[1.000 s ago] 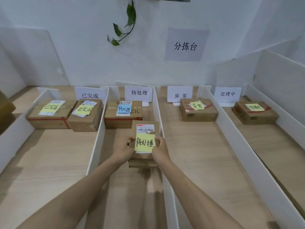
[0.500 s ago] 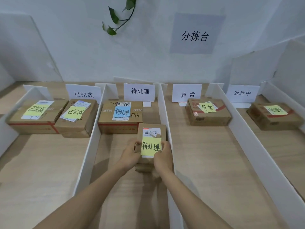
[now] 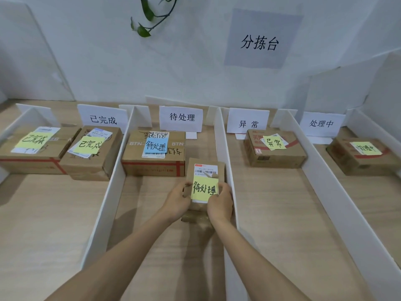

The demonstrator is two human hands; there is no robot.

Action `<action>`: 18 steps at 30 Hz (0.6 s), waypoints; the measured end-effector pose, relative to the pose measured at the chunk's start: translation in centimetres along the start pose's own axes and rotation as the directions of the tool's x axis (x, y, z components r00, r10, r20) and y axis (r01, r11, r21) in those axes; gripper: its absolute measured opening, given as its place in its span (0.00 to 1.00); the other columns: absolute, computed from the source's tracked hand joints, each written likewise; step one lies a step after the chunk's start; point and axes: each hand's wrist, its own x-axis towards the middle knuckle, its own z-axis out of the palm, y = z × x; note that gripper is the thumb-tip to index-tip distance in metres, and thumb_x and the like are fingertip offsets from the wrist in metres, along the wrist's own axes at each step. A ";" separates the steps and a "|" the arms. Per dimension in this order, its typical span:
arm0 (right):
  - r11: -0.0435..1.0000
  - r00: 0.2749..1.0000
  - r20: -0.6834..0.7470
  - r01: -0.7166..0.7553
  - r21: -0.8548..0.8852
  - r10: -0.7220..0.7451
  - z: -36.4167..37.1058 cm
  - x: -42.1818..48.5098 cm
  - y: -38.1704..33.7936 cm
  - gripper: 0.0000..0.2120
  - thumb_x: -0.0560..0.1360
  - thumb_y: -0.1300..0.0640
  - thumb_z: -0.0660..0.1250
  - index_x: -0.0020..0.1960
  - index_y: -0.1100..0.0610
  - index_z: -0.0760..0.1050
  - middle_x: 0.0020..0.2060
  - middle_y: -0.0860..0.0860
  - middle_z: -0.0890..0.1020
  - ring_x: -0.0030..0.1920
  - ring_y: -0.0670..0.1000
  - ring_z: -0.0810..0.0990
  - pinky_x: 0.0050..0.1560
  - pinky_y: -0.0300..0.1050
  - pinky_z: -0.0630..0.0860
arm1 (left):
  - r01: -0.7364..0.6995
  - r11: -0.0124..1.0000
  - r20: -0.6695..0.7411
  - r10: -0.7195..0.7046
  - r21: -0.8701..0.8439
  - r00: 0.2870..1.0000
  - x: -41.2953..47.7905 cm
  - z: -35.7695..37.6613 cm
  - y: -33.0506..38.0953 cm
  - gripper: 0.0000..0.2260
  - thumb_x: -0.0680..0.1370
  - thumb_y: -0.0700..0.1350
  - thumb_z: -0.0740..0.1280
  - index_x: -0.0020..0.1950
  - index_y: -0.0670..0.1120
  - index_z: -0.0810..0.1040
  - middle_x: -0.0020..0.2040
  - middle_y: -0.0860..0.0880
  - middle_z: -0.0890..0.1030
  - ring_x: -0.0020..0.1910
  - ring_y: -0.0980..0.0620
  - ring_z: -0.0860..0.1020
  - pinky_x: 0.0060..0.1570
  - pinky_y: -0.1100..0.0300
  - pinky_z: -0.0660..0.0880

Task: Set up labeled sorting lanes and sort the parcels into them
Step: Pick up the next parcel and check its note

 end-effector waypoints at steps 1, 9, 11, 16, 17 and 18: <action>1.000 1.000 0.003 0.004 -0.007 -0.004 0.1 0.4 -0.1 0.22 0.74 0.69 0.53 0.64 0.52 0.68 0.56 0.50 0.80 0.50 0.51 0.78 0.41 0.41 0.70 | -0.008 1.000 0.003 0.008 0.002 1.000 0.2 0.1 0.0 0.21 0.76 0.30 0.55 0.65 0.46 0.70 0.56 0.51 0.74 0.53 0.53 0.73 0.36 0.66 0.70; 0.999 0.994 0.097 0.050 0.006 -0.051 0.1 3.3 -2.1 0.21 0.75 0.70 0.52 0.63 0.53 0.67 0.54 0.50 0.80 0.47 0.48 0.76 0.28 0.30 0.66 | -0.091 0.994 0.002 0.091 0.055 0.996 2.2 0.2 0.3 0.24 0.76 0.30 0.56 0.69 0.46 0.67 0.62 0.54 0.73 0.61 0.56 0.70 0.51 0.70 0.64; 0.996 0.988 0.127 0.089 -0.002 -0.088 0.0 3.9 -2.2 0.22 0.75 0.71 0.51 0.63 0.54 0.68 0.51 0.48 0.78 0.47 0.48 0.75 0.26 0.28 0.67 | -0.120 0.990 0.022 0.118 0.076 0.993 2.4 0.1 0.4 0.24 0.76 0.30 0.56 0.70 0.48 0.67 0.62 0.56 0.72 0.61 0.58 0.68 0.51 0.72 0.62; 0.925 0.938 0.144 0.339 -0.174 -0.316 -0.1 2.9 -0.7 0.28 0.74 0.71 0.51 0.70 0.54 0.65 0.68 0.50 0.69 0.69 0.50 0.68 0.63 0.39 0.72 | -0.202 0.902 0.000 0.218 0.383 0.976 1.6 0.4 -1.9 0.23 0.79 0.40 0.58 0.74 0.49 0.61 0.74 0.47 0.62 0.76 0.47 0.53 0.73 0.53 0.55; 0.872 0.911 0.154 0.410 -0.267 -0.382 0.0 2.3 0.1 0.28 0.75 0.70 0.52 0.73 0.55 0.62 0.72 0.50 0.63 0.73 0.49 0.61 0.71 0.43 0.64 | -0.211 0.853 0.010 0.235 0.478 0.972 0.8 0.6 -2.2 0.24 0.79 0.41 0.58 0.76 0.49 0.58 0.77 0.46 0.57 0.77 0.47 0.49 0.74 0.51 0.52; 0.811 0.886 0.175 0.463 -0.358 -0.429 0.1 1.5 1.0 0.28 0.76 0.68 0.54 0.75 0.56 0.59 0.75 0.50 0.59 0.75 0.49 0.55 0.74 0.42 0.58 | -0.218 0.793 0.021 0.251 0.569 0.968 0.0 0.7 -2.5 0.25 0.80 0.42 0.57 0.77 0.49 0.55 0.78 0.47 0.52 0.77 0.48 0.45 0.74 0.49 0.51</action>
